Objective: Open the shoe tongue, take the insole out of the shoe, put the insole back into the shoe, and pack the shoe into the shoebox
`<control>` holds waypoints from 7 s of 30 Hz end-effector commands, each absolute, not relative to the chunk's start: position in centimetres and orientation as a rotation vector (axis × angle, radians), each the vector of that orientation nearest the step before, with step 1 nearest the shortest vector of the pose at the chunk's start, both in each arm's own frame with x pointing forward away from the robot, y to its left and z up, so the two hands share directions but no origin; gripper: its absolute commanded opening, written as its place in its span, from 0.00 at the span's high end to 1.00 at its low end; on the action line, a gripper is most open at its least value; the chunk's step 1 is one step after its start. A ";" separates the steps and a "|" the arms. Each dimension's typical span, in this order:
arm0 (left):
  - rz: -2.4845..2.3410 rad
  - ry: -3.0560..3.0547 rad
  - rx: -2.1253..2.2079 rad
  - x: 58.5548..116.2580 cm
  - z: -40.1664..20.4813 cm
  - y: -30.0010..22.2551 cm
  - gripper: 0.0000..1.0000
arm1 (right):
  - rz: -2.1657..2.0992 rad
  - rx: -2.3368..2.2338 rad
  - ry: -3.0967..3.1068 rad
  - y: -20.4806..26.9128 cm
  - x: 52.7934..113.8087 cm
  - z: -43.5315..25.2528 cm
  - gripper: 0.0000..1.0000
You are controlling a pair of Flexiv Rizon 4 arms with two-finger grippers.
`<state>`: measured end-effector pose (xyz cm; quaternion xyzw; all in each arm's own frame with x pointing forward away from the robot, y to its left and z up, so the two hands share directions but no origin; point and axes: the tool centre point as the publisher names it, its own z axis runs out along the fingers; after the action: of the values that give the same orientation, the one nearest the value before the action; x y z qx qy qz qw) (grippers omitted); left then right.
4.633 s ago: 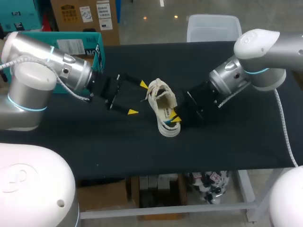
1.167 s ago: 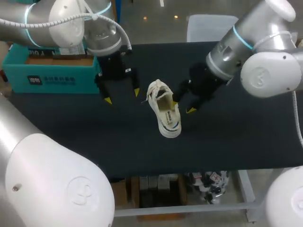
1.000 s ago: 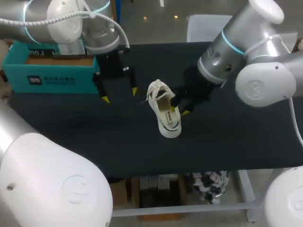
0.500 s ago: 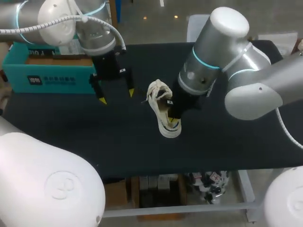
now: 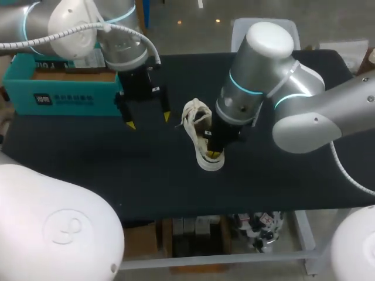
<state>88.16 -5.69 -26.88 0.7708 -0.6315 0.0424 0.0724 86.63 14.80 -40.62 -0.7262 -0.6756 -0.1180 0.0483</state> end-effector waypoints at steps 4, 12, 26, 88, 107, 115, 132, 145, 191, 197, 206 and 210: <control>0.123 -1.917 2.304 88.5 -27.1 -6.2 0.00 | -0.490 -2.282 -2.062 14.2 85.3 -38.9 1.00; 0.130 -1.953 2.262 88.6 -27.1 -8.0 0.00 | -0.593 -2.274 -2.133 12.5 85.2 -34.5 1.00; 0.237 -2.072 2.207 88.5 -30.5 -12.2 0.00 | -0.633 -2.173 -2.180 6.9 86.8 -33.8 1.00; 0.580 -2.174 2.273 96.4 -28.0 -12.5 1.00 | -0.305 -1.610 -2.525 3.1 95.8 -35.0 0.00; 0.643 -2.519 1.825 99.0 -20.8 -7.6 1.00 | -0.321 -1.216 -3.015 3.2 96.5 -33.4 0.00; 0.612 -2.790 1.436 100.4 -18.4 -3.8 1.00 | -0.283 -0.971 -3.212 2.8 96.9 -31.8 0.00; 0.512 -3.062 1.062 104.6 -13.6 4.8 1.00 | -0.288 -0.526 -3.386 3.9 97.0 -31.6 0.00; 0.386 -3.169 0.973 108.7 -13.8 12.6 1.00 | -0.288 -0.526 -3.386 3.9 97.0 -31.6 0.00; 0.123 -3.297 0.639 119.0 -21.0 22.4 1.00 | -0.288 -0.526 -3.386 3.9 97.0 -31.6 0.00; 0.120 -3.310 0.514 119.4 -22.5 23.0 1.00 | -0.288 -0.526 -3.386 3.9 97.0 -31.6 0.00; 0.077 -3.309 0.394 119.7 -24.7 23.0 1.00 | -0.288 -0.526 -3.386 3.9 97.0 -31.6 0.00; 0.043 -3.294 0.351 119.7 -26.4 22.6 1.00 | -0.288 -0.526 -3.386 3.9 97.0 -31.6 0.00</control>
<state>118.86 22.83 -25.41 0.1063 -0.9901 0.0163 -0.0906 97.04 3.91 -31.67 -0.1510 -0.9737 -0.0845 -0.1480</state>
